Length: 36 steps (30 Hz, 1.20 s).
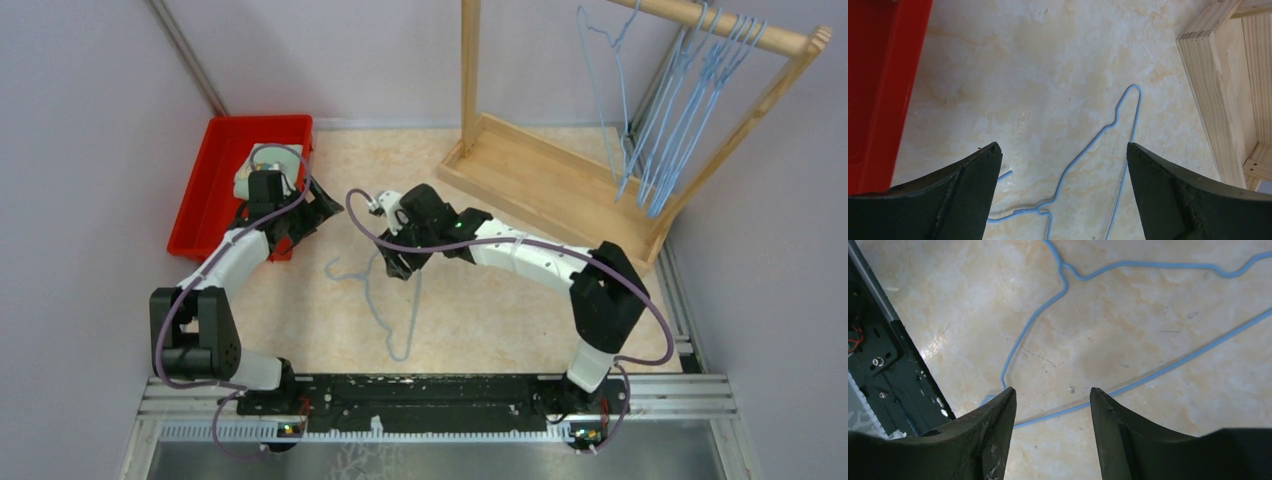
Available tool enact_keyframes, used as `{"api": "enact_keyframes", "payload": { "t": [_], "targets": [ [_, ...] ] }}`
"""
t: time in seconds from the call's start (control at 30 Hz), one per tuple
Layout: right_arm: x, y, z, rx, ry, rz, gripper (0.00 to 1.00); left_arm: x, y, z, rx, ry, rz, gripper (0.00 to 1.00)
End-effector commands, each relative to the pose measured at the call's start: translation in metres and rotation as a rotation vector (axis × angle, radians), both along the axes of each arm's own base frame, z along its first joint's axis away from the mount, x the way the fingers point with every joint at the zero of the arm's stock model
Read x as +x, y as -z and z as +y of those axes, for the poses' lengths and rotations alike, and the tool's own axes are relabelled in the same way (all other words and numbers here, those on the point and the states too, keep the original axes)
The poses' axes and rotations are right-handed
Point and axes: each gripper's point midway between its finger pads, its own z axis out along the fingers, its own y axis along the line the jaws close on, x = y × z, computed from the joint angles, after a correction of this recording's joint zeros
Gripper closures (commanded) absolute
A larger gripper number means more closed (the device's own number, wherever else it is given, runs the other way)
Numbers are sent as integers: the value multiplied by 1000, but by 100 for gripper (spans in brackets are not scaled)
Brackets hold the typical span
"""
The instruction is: Organize the hangers
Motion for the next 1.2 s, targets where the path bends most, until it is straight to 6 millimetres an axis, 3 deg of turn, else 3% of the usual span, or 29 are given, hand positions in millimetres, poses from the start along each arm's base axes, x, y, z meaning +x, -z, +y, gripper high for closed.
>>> {"api": "enact_keyframes", "payload": {
  "t": [0.0, 0.23, 0.5, 0.7, 0.97, 1.17],
  "targets": [
    [-16, 7, 25, 54, -12, 25, 44, 4, -41, 9, 25, -11, -73, 0],
    [-49, 39, 53, 1, -94, 101, 45, 6, -85, 10, 11, -36, -191, 0],
    [-53, 68, 75, -38, -73, 159, 46, -4, -86, 0, -28, 14, -193, 0],
    [-36, 86, 71, -104, 1, 94, 47, -7, -94, -6, -61, 33, -232, 0],
    [-47, 112, 68, -202, 70, 37, 47, -12, -109, -11, -93, 43, -268, 0],
    [-54, 136, 49, -349, 161, 9, 51, -18, -99, -15, -120, 49, -249, 0]
  ]
}}
